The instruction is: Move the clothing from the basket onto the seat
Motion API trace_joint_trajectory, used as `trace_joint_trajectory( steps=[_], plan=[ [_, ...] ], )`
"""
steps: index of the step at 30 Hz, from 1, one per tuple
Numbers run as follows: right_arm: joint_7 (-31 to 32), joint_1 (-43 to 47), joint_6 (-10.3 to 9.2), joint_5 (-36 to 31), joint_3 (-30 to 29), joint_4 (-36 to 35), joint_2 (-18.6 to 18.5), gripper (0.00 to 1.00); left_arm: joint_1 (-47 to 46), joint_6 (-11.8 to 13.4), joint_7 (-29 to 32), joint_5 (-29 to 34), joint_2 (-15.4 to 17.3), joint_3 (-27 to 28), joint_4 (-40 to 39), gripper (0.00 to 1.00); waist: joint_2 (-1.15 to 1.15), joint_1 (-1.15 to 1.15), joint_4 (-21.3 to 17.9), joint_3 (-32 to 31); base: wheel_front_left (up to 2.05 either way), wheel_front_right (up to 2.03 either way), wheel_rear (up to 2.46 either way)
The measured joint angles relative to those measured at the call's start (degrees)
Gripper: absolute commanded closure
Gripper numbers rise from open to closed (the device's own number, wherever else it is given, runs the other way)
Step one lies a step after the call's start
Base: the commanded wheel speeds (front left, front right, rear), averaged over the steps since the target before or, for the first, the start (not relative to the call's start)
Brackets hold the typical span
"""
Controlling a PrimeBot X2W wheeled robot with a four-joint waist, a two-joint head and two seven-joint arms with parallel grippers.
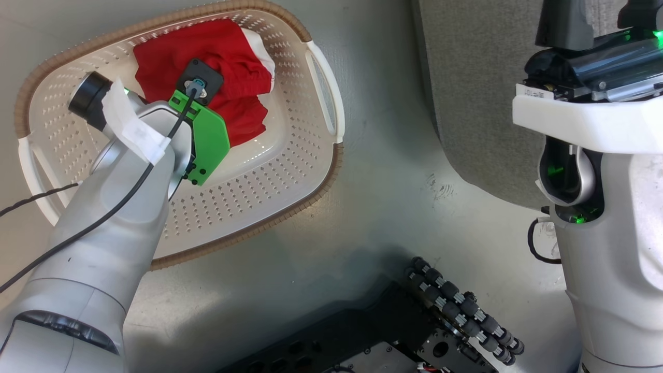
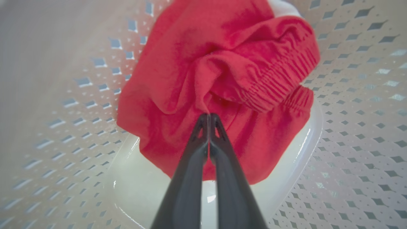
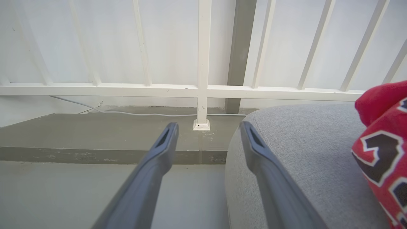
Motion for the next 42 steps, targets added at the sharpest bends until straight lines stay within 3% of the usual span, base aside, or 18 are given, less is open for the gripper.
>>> trace_joint_trajectory(
  steps=[16,42],
  plan=[
    [0.0,-1.4,0.02,0.6,-3.0,4.0,0.1,0.0,0.8,0.0,-5.2,-1.5,-1.5,-2.6,-1.1,1.0,0.0,0.0,2.7,-1.8,0.0,0.0,0.0],
    [0.0,3.7,1.6,-0.6,-9.4,10.7,-2.6,0.0,10.4,0.0,-15.9,-10.5,-2.2,-2.2,-10.2,1.0,0.0,0.0,10.7,-15.3,0.0,0.0,0.0]
  ],
)
